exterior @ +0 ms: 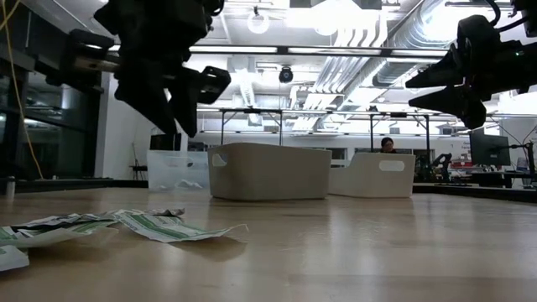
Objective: Pick & Place First Aid Supplies
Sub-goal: Put the ointment pack into the white bin
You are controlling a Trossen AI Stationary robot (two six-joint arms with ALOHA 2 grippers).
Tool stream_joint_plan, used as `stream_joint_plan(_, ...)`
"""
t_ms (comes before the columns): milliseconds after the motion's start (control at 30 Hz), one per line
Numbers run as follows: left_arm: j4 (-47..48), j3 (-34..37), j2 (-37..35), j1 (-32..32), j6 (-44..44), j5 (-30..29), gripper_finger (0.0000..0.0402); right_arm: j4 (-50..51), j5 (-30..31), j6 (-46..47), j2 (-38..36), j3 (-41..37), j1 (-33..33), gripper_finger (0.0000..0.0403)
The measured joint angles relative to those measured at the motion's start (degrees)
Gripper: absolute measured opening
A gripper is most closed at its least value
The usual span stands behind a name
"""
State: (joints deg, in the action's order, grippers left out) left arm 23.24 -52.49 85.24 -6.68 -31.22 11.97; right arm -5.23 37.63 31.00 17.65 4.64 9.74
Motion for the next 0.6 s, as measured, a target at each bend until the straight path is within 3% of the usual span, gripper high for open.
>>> stream_joint_plan(600, -2.31, -7.93, 13.68, -6.19, -6.26, 0.66, 0.0102, -0.06, -0.25, 0.0, 0.0, 0.0, -0.01, 0.0211)
